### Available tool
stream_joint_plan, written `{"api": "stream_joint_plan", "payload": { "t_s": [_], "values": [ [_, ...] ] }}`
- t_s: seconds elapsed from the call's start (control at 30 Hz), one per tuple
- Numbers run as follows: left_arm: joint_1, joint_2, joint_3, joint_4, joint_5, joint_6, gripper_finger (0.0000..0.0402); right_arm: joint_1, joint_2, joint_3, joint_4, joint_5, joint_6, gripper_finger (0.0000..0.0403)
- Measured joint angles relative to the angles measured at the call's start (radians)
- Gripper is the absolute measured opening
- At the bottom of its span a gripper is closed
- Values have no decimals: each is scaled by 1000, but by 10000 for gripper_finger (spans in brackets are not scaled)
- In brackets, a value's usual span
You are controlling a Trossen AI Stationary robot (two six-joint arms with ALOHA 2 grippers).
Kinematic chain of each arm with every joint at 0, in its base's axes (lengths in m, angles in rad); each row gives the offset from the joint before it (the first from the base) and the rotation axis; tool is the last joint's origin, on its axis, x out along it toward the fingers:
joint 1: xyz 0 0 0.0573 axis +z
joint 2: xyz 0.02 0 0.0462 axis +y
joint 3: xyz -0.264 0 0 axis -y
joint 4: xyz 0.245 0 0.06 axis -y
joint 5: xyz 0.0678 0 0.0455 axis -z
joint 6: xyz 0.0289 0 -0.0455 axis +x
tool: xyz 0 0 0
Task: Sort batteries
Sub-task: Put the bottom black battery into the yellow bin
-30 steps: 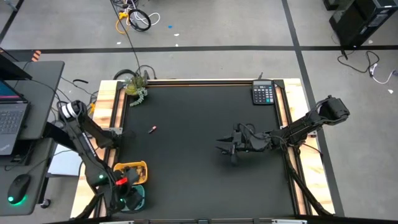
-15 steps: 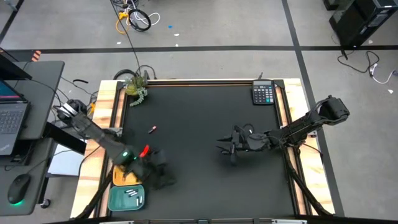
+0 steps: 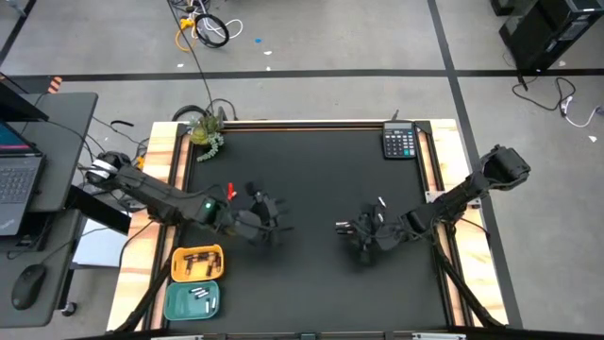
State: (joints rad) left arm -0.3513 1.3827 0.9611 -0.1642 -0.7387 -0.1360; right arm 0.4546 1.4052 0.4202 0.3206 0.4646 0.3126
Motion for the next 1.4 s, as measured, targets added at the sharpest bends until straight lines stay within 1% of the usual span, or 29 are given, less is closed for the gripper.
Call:
{"api": "stream_joint_plan", "payload": {
  "t_s": [0.07, 0.17, 0.3, 0.4, 0.53, 0.6, 0.77, 0.9, 1.03, 1.07, 1.23, 1.4],
  "values": [
    [11, 0, 0, 1, 0, 1, 121, 14, 0, -19, 11, 24, 2, 149],
    [14, 8, 0, 2, 4, 7, 121, 27, 0, -79, 49, 50, 48, 158],
    [14, 34, 0, 17, 7, 51, 121, 45, 0, -161, 194, 119, 77, 160],
    [16, 54, 0, 26, 9, 58, 122, 48, 0, -194, 249, 133, 74, 158],
    [18, 83, 0, 42, 10, 58, 122, 50, 4, -198, 258, 142, 78, 158],
    [18, 96, 0, 52, 10, 65, 122, 56, 27, -198, 293, 157, 72, 158],
    [18, 117, 0, 75, 10, 80, 122, 75, 158, -181, 400, 175, 71, 158],
    [18, 118, 0, 75, 10, 80, 122, 83, 258, -145, 413, 177, 70, 154],
    [18, 118, 0, 74, 10, 83, 122, 83, 320, -126, 456, 203, 61, 153],
    [18, 118, 0, 73, 10, 83, 122, 83, 330, -126, 465, 211, 60, 153],
    [18, 118, 0, 68, 10, 82, 122, 76, 364, -125, 454, 185, 104, 149],
    [18, 118, 0, 67, 18, 81, 122, 74, 371, -125, 451, 170, 118, 133]
  ]
}}
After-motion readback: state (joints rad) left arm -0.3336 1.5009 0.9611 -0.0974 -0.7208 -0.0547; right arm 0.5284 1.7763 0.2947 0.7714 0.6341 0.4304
